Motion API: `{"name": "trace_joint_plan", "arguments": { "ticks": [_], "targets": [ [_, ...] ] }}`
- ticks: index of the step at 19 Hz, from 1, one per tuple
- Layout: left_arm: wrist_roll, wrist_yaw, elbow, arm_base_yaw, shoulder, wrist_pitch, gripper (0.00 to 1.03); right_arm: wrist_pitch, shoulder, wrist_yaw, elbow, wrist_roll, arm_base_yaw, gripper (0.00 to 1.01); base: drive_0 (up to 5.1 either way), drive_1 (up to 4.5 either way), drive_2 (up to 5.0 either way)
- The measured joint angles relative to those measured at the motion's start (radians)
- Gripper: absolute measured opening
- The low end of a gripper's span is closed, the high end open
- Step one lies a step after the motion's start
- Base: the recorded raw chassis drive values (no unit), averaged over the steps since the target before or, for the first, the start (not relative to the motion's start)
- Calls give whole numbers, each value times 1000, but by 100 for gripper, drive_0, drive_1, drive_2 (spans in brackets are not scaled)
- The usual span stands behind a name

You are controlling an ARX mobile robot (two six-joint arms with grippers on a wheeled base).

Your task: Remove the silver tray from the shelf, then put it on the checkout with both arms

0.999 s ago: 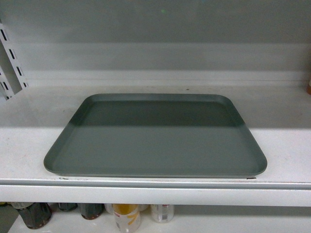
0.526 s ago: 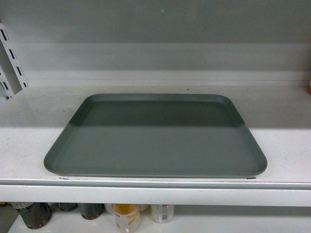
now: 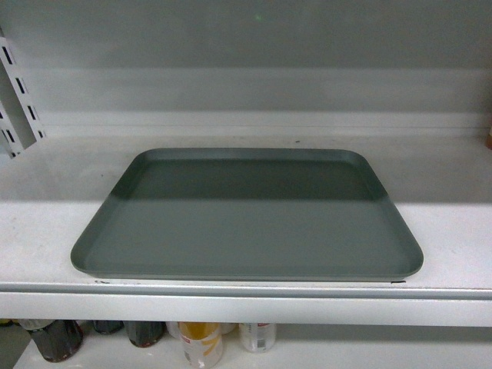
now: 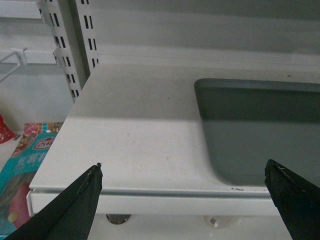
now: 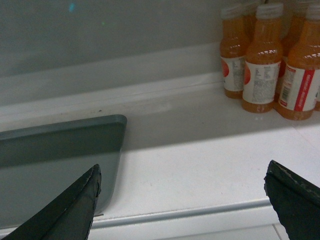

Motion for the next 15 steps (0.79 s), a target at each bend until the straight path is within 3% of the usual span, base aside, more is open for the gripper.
{"name": "trace_joint_plan", "arguments": {
  "ticks": [4, 7, 11, 15],
  "targets": [
    [6, 53, 45, -16, 371, 312, 98, 397, 441, -30, 58, -61, 33, 98, 0, 0, 0],
    [25, 74, 130, -18, 732, 572, 98, 616, 768, -56, 142, -99, 35, 98, 0, 0, 0],
    [37, 85, 230, -28, 1057, 673, 98, 751, 1110, -105, 254, -137, 34, 98, 0, 0, 0],
    [53, 68, 309, -87, 1169, 679, 98, 816, 1292, -105, 346, -169, 71, 98, 0, 0, 0]
  ]
}}
